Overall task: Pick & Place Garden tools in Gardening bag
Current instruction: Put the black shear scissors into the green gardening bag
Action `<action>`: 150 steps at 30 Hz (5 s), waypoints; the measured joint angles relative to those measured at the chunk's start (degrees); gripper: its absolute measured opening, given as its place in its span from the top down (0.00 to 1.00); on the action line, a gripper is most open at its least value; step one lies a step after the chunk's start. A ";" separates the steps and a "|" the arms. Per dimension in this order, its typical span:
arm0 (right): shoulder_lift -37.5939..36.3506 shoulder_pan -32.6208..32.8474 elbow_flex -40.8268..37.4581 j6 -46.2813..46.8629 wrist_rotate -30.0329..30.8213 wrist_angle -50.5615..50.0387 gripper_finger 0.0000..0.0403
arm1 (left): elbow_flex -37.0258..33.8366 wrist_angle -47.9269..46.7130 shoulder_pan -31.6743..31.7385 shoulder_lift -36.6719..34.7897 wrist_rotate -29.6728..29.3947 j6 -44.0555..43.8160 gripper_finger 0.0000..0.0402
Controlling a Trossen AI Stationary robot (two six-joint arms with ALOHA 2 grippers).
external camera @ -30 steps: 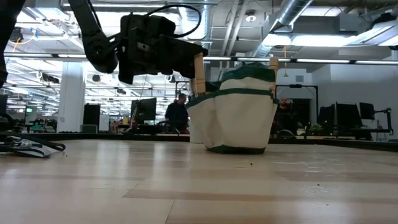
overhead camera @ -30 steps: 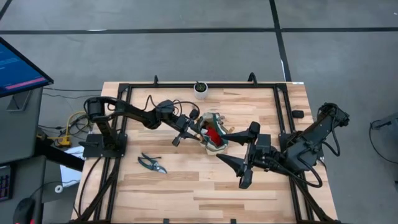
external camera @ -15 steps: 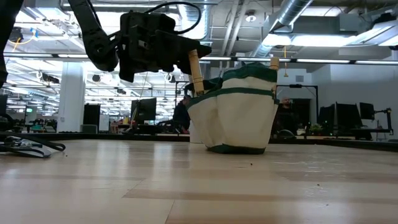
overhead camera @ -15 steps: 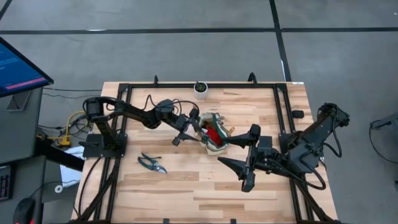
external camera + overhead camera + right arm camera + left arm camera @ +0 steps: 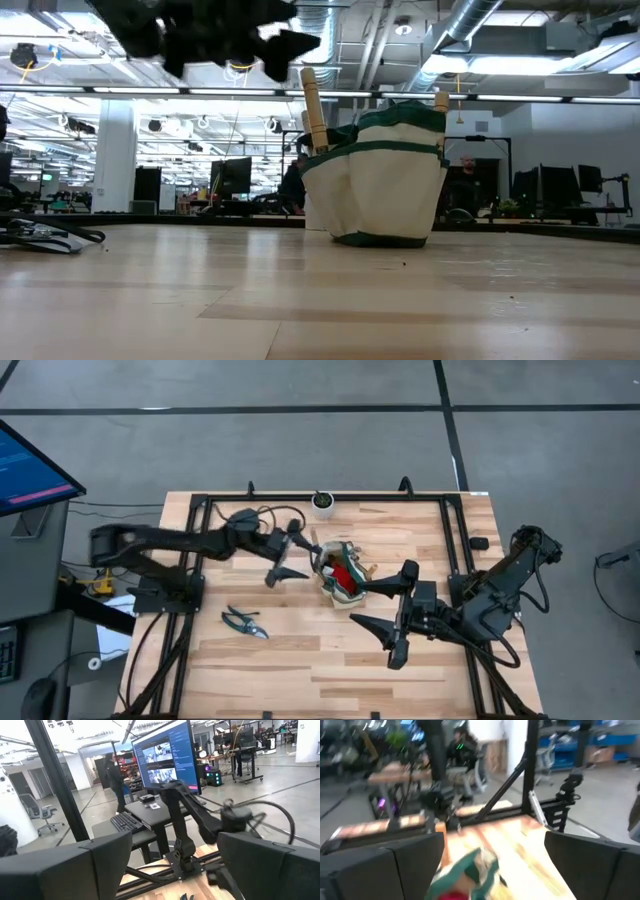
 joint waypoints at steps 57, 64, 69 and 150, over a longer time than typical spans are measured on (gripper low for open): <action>-1.55 3.88 0.00 -3.01 0.01 -15.06 0.29 | -3.37 -85.84 -38.65 -13.23 -46.82 -133.33 0.38; -1.53 4.54 0.00 -3.03 0.00 -16.80 0.29 | -3.37 -82.85 -38.65 -9.75 -44.03 -133.60 0.43; -1.91 5.15 0.00 -3.03 0.02 -17.42 0.29 | -3.37 -82.51 -38.65 -7.38 -42.77 -134.36 0.44; -0.73 -21.79 0.04 2.98 -33.13 -12.42 0.29 | 1.49 -2.01 -39.56 -22.95 -46.27 -37.02 0.93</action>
